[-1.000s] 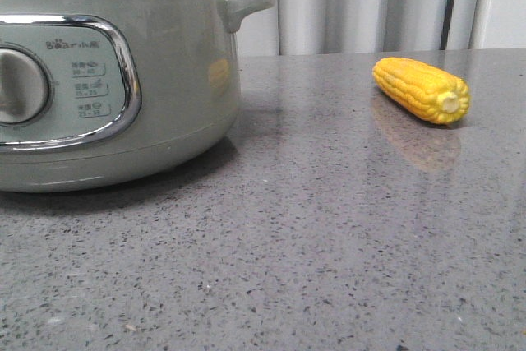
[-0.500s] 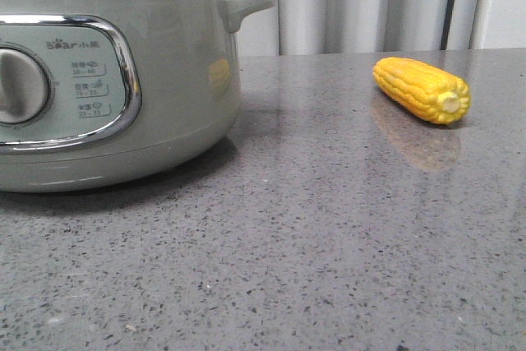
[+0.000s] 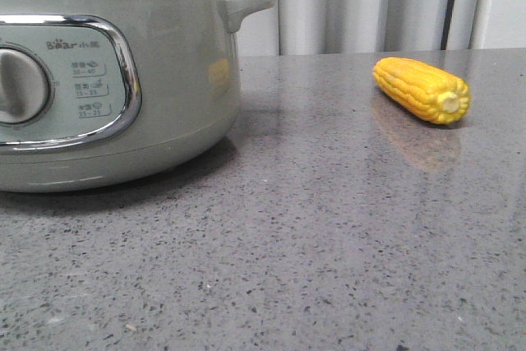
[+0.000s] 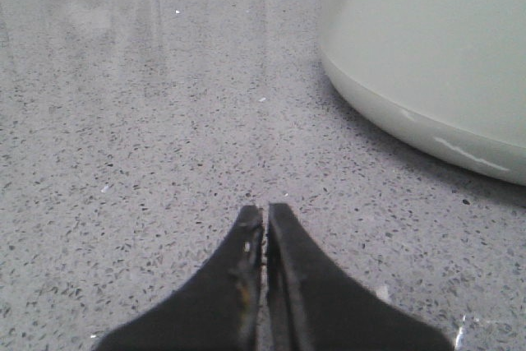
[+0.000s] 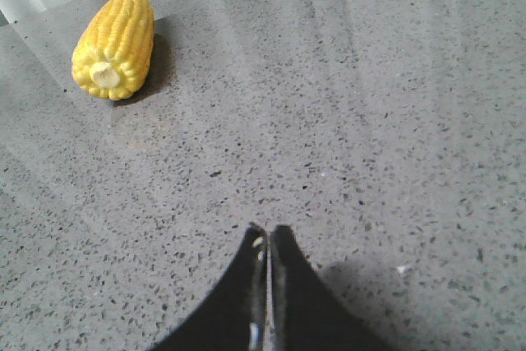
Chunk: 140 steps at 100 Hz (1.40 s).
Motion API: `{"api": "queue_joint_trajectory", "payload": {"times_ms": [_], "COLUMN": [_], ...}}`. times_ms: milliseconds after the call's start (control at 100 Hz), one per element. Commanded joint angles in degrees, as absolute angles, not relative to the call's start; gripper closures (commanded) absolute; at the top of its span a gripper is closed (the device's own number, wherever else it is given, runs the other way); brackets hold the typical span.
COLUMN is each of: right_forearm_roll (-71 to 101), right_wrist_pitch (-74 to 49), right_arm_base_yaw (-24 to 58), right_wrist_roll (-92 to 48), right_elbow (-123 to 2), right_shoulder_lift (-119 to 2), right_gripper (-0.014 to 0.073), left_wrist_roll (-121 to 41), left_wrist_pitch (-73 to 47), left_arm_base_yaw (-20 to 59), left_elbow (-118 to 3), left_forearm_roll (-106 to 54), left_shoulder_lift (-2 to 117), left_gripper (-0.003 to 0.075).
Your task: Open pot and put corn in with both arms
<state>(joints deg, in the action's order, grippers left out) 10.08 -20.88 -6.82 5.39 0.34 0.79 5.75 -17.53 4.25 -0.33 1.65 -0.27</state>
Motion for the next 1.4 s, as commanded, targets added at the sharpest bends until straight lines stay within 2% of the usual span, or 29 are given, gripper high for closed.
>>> {"api": "queue_joint_trajectory", "payload": {"times_ms": [0, 400, 570, 730, 870, 1030, 1240, 1390], "right_forearm_roll": [8.5, 8.0, 1.5, 1.6, 0.5, 0.4, -8.4, -2.9], "right_wrist_pitch": [-20.3, -20.1, -19.1, -19.1, -18.9, -18.7, -6.7, 8.9], "right_arm_base_yaw": [-7.1, -7.1, -7.1, -7.1, -7.1, -7.1, -7.1, -7.1], "right_wrist_roll": [4.8, 4.8, 4.8, 4.8, 4.8, 4.8, 4.8, 5.1], "right_elbow": [1.3, 1.3, 1.3, 1.3, 1.3, 1.3, 1.6, 1.6], "right_shoulder_lift": [1.8, 1.8, 1.8, 1.8, 1.8, 1.8, 1.8, 1.8], "right_gripper": [0.0665, 0.0665, 0.0665, 0.0665, 0.0665, 0.0665, 0.0665, 0.0665], "left_wrist_roll": [6.0, 6.0, 6.0, 6.0, 6.0, 6.1, 6.1, 6.1], "left_wrist_pitch": [-13.2, -13.2, -7.7, 0.0, 2.1, 3.2, 2.9, 1.6], "left_arm_base_yaw": [4.2, 4.2, 4.2, 4.2, 4.2, 4.2, 4.2, 4.2], "left_elbow": [1.3, 1.3, 1.3, 1.3, 1.3, 1.3, 1.1, 0.1], "left_forearm_roll": [1.3, 2.2, 1.3, -7.0, -17.1, -35.3, -38.9, -38.9], "left_shoulder_lift": [-1.6, -1.6, -1.6, -1.6, -1.6, -1.6, -1.2, -1.2], "left_gripper": [0.0741, 0.0741, 0.0741, 0.0741, 0.0741, 0.0741, 0.0741, 0.0741]}}
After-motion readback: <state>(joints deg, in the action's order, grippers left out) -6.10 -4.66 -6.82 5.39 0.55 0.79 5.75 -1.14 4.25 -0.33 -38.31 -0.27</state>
